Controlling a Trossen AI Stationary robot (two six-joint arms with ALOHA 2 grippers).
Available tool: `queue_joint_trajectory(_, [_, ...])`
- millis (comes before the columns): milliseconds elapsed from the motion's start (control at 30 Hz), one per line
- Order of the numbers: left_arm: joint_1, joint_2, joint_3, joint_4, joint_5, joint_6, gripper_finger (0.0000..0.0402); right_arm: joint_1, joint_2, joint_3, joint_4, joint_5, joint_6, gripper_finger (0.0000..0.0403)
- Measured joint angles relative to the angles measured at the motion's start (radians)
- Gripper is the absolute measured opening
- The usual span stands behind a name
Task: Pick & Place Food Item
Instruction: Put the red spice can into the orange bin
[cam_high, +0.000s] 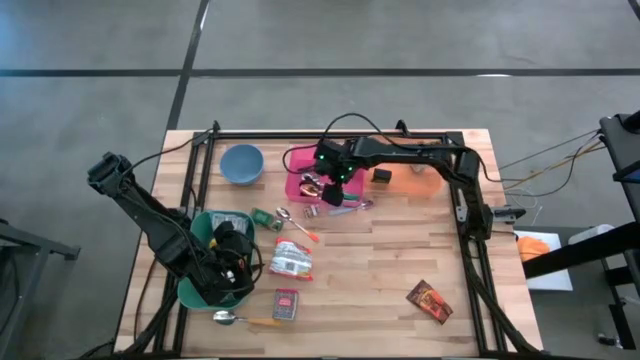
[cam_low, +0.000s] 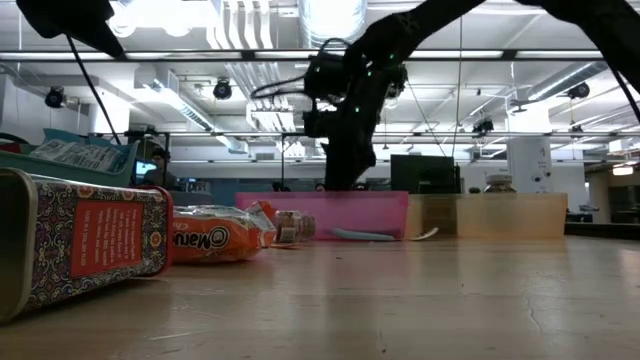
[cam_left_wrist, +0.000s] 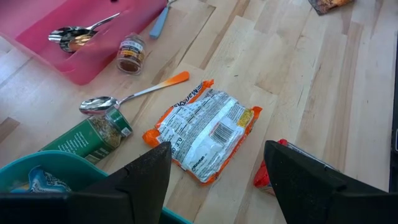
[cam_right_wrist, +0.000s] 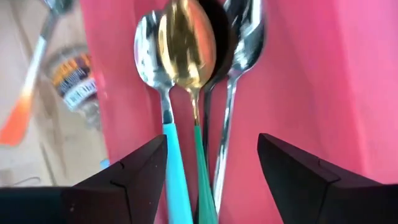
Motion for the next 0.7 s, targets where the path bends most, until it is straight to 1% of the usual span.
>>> queue_joint_trajectory(167, [0.000, 0.000, 0.000, 0.000, 0.000, 0.000, 0.0258, 0.030, -0.079, -0.004, -0.003, 0.020, 0.020, 0.0248])
queue_joint_trajectory(333, [0.000, 0.000, 0.000, 0.000, 0.000, 0.000, 0.0258, 0.120, -0.136, -0.020, 0.005, 0.021, 0.008, 0.0248])
queue_joint_trajectory(467, [0.000, 0.000, 0.000, 0.000, 0.000, 0.000, 0.0258, 0.220, -0.135, -0.026, 0.004, 0.024, 0.008, 0.0248])
queue_joint_trajectory(533, [0.000, 0.000, 0.000, 0.000, 0.000, 0.000, 0.0258, 0.270, -0.129, -0.026, 0.006, 0.044, 0.001, 0.0248])
queue_joint_trajectory(700, [0.000, 0.000, 0.000, 0.000, 0.000, 0.000, 0.0258, 0.393, -0.109, -0.032, 0.019, 0.077, -0.080, 0.0248])
